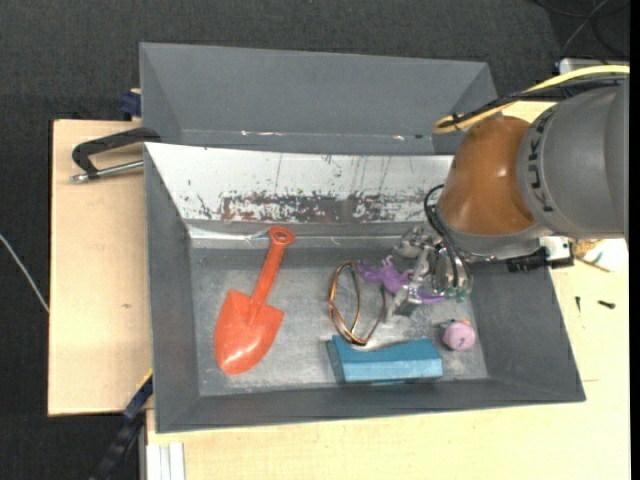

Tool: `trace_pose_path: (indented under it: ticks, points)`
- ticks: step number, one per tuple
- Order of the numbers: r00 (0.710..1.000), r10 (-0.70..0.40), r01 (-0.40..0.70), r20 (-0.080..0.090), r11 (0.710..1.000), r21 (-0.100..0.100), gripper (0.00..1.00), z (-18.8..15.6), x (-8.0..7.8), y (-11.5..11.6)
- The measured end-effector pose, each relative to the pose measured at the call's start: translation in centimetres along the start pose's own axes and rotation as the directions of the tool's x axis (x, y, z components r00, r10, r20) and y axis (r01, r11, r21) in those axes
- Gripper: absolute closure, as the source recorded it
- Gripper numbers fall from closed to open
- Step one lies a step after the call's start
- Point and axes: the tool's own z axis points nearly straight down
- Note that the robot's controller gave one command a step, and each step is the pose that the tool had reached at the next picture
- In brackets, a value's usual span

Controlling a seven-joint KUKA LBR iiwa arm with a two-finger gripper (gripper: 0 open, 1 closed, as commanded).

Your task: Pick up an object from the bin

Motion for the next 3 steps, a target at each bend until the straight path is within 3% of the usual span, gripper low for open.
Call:
trace_pose_path:
  ticks: [1, 2, 3]
  points:
    - [0.998, -0.057, 0.057, -0.001, 0.998, 0.001, 0.00, -0.07, -0.53, -0.06]
    - [1.000, 0.000, 0.000, 0.000, 1.000, 0.002, 1.00, -0.40, -0.29, 0.02]
    - [1.000, 0.000, 0.000, 0.000, 1.000, 0.002, 1.00, -0.40, -0.29, 0.02]
